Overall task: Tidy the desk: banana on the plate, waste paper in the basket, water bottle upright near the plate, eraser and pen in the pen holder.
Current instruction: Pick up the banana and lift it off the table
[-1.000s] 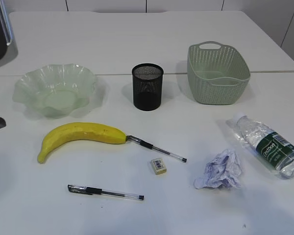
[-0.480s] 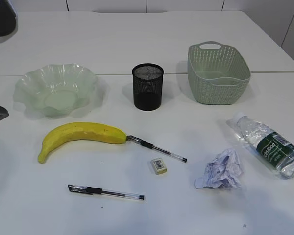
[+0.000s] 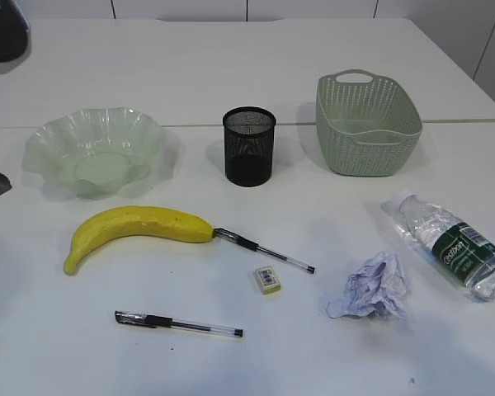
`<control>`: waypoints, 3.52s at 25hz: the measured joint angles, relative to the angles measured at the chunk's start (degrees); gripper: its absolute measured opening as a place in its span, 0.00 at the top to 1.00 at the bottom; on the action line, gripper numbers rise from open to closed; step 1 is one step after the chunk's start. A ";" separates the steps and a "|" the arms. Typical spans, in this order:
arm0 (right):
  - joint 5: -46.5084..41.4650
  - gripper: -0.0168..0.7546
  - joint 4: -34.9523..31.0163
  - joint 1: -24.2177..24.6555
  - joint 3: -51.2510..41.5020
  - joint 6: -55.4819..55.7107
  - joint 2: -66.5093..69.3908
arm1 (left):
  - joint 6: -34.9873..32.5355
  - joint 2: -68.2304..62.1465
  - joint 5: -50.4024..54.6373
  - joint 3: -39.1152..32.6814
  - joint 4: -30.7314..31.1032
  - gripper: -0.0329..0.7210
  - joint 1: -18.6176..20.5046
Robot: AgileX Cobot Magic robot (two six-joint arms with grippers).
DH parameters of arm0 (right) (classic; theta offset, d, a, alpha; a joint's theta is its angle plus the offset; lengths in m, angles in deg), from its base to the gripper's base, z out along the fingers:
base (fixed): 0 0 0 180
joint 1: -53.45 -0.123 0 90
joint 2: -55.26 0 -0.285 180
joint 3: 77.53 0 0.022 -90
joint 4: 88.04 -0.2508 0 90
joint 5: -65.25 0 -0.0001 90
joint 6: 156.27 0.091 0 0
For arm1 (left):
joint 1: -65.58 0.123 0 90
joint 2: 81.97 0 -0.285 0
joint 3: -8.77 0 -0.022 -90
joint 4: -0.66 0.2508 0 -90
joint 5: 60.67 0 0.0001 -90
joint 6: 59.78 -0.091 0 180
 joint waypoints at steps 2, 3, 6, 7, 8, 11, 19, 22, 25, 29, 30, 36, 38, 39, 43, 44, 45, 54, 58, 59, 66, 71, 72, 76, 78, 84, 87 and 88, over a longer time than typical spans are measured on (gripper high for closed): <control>0.00 0.75 0.00 0.00 0.00 0.00 0.00 | 0.00 0.00 -0.75 0.00 -0.24 0.31 0.00; 0.00 0.75 0.00 0.00 0.00 0.00 0.00 | 0.13 0.00 -1.67 0.00 -0.32 0.31 0.00; 0.00 0.75 0.00 0.00 0.00 0.00 0.00 | 0.25 0.00 -3.77 0.00 -1.55 0.31 0.00; 0.00 0.75 0.00 0.00 0.00 0.00 0.00 | 0.25 -0.04 -3.91 0.00 -2.31 0.31 0.00; 0.00 0.75 0.00 0.00 0.00 0.00 0.00 | 0.25 -0.14 -4.00 0.00 -3.23 0.31 0.17; 0.00 0.75 0.00 0.00 0.00 0.00 0.00 | -0.38 -1.33 -4.03 0.00 -6.70 0.31 1.56; -0.03 0.75 0.00 0.00 0.00 0.00 0.00 | -12.24 -3.80 -7.22 0.00 -12.75 0.31 8.71; -0.03 0.75 0.00 0.00 0.00 0.00 0.00 | -17.44 -3.80 -9.99 0.00 -14.35 0.31 10.40; -0.03 0.75 0.00 0.00 0.00 0.00 0.00 | -21.53 -3.80 -13.06 0.00 -16.08 0.31 10.98; -0.03 0.75 0.00 0.00 0.00 0.00 0.00 | -25.88 -4.13 -15.93 0.00 -16.71 0.31 10.98; -0.03 0.75 0.00 0.00 0.00 0.00 0.00 | -26.85 -4.28 -16.60 0.00 -17.02 0.31 10.98; -0.03 0.75 0.00 0.00 0.00 0.00 0.00 | -31.13 -6.04 -19.30 0.00 -19.14 0.31 11.24; -0.03 0.75 0.00 0.00 0.00 0.00 0.00 | -31.23 -6.88 -19.84 0.00 -19.42 0.31 12.14; -0.03 0.75 0.00 0.00 0.00 0.00 0.00 | -31.37 -7.45 -19.87 0.00 -19.52 0.31 12.90; -0.13 0.75 0.00 0.00 0.00 0.00 0.00 | -35.17 -9.28 -21.32 0.00 -23.89 0.31 17.33; -0.13 0.75 0.00 0.00 0.00 0.00 0.00 | -36.73 -9.62 -22.01 0.00 -25.67 0.31 18.50; -0.13 0.75 0.00 0.00 0.00 0.00 0.00 | -38.70 -10.07 -22.91 0.00 -27.84 0.31 19.89; -0.13 0.75 0.00 0.00 0.00 -0.66 0.00 | -47.00 -15.98 -27.92 0.00 -33.45 0.31 26.21; -0.13 0.75 0.00 0.00 0.00 -0.78 0.00 | -48.44 -19.88 -30.41 0.00 -33.58 0.31 26.30; -0.13 0.75 0.00 0.00 0.00 -0.78 0.00 | -48.66 -20.77 -31.03 0.00 -33.58 0.31 26.30; -0.13 0.75 0.00 0.00 0.00 -0.86 0.00 | -49.01 -25.57 -35.66 0.00 -31.22 0.31 26.59; -0.13 0.75 0.00 0.00 0.00 -0.86 0.00 | -49.37 -27.02 -38.46 0.00 -30.56 0.31 29.51; -0.13 0.75 0.00 0.00 0.00 -0.86 0.00 | -49.43 -27.11 -38.96 0.00 -30.56 0.31 30.11; -0.13 0.75 0.00 0.00 0.00 -0.86 0.00 | -51.53 -28.09 -39.75 1.24 -31.96 0.31 31.93; -0.13 0.75 0.00 0.00 0.00 -0.86 0.00 | -52.78 -29.21 -40.11 2.09 -33.14 0.31 31.97; -0.13 0.75 0.00 0.00 0.00 -0.86 0.00 | -55.50 -34.15 -40.82 3.19 -35.87 0.31 31.97; -0.13 0.75 0.00 0.00 0.00 -0.86 0.00 | -56.41 -36.62 -41.43 3.22 -36.68 0.31 31.97; -0.13 0.75 0.00 0.00 0.00 -0.86 0.00 | -56.54 -37.29 -41.85 3.32 -36.83 0.31 31.97</control>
